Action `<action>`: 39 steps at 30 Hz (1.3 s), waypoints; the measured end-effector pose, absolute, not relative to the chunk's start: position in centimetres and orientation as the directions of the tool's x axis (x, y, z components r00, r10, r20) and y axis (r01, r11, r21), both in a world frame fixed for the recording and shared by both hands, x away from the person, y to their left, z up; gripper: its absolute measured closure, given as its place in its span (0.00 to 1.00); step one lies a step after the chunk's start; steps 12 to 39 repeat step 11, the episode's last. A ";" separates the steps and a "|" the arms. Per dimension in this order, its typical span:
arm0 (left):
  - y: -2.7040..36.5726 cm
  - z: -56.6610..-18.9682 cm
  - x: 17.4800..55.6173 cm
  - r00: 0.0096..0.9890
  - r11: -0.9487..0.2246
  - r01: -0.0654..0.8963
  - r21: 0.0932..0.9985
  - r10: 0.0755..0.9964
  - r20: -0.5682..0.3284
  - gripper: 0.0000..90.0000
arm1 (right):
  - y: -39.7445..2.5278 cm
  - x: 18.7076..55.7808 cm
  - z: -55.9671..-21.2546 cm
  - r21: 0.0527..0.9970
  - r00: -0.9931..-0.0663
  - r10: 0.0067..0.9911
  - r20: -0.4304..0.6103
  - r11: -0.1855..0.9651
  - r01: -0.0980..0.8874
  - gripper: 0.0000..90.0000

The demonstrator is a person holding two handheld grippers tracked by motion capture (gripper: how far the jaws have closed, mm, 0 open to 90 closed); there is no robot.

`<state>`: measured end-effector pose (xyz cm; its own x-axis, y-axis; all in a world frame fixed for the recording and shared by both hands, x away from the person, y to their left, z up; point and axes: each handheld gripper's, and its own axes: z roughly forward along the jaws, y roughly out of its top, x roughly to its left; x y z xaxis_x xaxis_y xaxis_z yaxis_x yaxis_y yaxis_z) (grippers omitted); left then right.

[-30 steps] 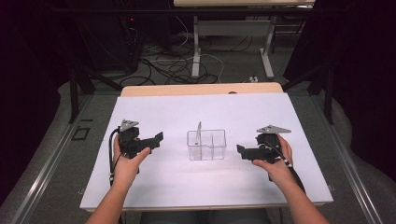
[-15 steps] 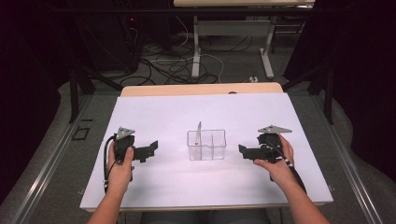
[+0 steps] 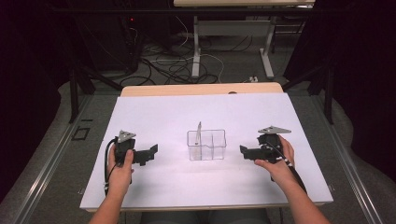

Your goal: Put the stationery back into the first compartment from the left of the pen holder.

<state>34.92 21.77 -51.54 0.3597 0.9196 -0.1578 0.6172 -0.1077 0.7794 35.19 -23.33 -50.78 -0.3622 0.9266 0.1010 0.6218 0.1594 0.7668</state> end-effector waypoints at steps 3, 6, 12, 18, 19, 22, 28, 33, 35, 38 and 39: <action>21.8 -51.7 34.9 0.360 -0.111 0.620 0.777 0.920 -0.156 0.00 | -23.4 35.3 -50.9 0.766 -0.359 0.928 0.103 0.156 0.624 0.00; 21.7 -51.8 35.0 0.354 -0.102 0.619 0.779 0.922 -0.160 0.00 | -23.4 35.3 -51.0 0.765 -0.360 0.928 0.100 0.160 0.624 0.00; 21.9 -51.8 35.0 0.352 -0.106 0.624 0.774 0.922 -0.158 0.00 | -23.4 35.4 -51.1 0.761 -0.358 0.929 0.097 0.162 0.628 0.00; 21.9 -51.8 35.0 0.352 -0.106 0.624 0.774 0.922 -0.158 0.00 | -23.4 35.4 -51.1 0.761 -0.358 0.929 0.097 0.162 0.628 0.00; 21.9 -51.8 35.0 0.352 -0.106 0.624 0.774 0.922 -0.158 0.00 | -23.4 35.4 -51.1 0.761 -0.358 0.929 0.097 0.162 0.628 0.00; 21.9 -51.8 35.0 0.352 -0.106 0.624 0.774 0.922 -0.158 0.00 | -23.4 35.4 -51.1 0.761 -0.358 0.929 0.097 0.162 0.628 0.00; 21.9 -51.8 35.0 0.352 -0.106 0.624 0.774 0.922 -0.158 0.00 | -23.4 35.4 -51.1 0.761 -0.358 0.929 0.097 0.162 0.628 0.00; 21.9 -51.8 35.0 0.352 -0.106 0.624 0.774 0.922 -0.158 0.00 | -23.4 35.4 -51.1 0.761 -0.358 0.929 0.097 0.162 0.628 0.00; 21.9 -51.8 35.0 0.352 -0.106 0.624 0.774 0.922 -0.158 0.00 | -23.4 35.4 -51.1 0.761 -0.358 0.929 0.097 0.162 0.628 0.00; 21.9 -51.8 35.0 0.352 -0.106 0.624 0.774 0.922 -0.158 0.00 | -23.4 35.4 -51.1 0.761 -0.358 0.929 0.097 0.162 0.628 0.00; 21.9 -51.8 35.0 0.352 -0.106 0.624 0.774 0.922 -0.158 0.00 | -23.4 35.4 -51.1 0.761 -0.358 0.929 0.097 0.162 0.628 0.00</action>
